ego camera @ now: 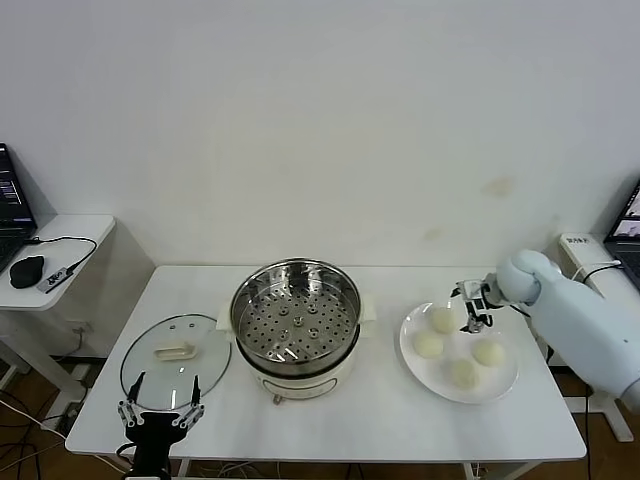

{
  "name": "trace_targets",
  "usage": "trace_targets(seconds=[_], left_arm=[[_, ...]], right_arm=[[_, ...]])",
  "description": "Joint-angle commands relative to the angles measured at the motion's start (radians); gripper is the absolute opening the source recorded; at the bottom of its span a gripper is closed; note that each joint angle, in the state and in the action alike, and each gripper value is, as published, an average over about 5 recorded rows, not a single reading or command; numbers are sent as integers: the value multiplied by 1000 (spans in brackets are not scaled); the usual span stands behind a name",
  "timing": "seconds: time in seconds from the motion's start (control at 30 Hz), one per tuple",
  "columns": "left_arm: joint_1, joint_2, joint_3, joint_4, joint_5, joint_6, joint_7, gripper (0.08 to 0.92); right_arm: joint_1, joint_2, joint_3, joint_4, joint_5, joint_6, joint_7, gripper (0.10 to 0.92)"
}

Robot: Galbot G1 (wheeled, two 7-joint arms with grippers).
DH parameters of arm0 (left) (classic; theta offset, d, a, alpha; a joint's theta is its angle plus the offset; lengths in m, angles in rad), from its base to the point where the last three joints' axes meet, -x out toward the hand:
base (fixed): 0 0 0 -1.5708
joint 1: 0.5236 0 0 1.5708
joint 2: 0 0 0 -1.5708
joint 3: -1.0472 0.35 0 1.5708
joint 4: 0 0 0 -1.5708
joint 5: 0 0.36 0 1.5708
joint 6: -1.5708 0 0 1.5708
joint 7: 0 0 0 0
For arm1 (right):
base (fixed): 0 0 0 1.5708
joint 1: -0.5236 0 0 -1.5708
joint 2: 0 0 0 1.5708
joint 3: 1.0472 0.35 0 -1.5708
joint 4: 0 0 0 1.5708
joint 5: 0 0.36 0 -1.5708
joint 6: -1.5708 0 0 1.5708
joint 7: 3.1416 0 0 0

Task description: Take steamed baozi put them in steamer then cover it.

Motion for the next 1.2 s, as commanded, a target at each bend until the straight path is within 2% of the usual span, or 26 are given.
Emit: trace_targets(seconds=[0.03, 0.4, 0.67, 0.9, 1.03, 1.2], left_arm=[[0, 0, -1, 1, 4, 2, 0, 823], [-1, 5, -7, 12, 7, 0, 0, 823], [-4, -3, -2, 13, 13, -2, -2, 823], [-3, -7, 7, 13, 22, -4, -3, 823], [-2, -9, 9, 11, 25, -4, -3, 823], [2, -7, 12, 9, 27, -4, -3, 823]], right_arm=[[37, 62, -55, -94, -14, -8, -8, 786], [26, 94, -46, -132, -25, -15, 15, 715], [17, 105, -43, -142, -28, -20, 29, 608], [16, 104, -38, -136, -20, -12, 29, 547], [28, 85, -43, -107, 4, -9, 25, 510], [86, 16, -102, 5, 101, -26, 17, 515]])
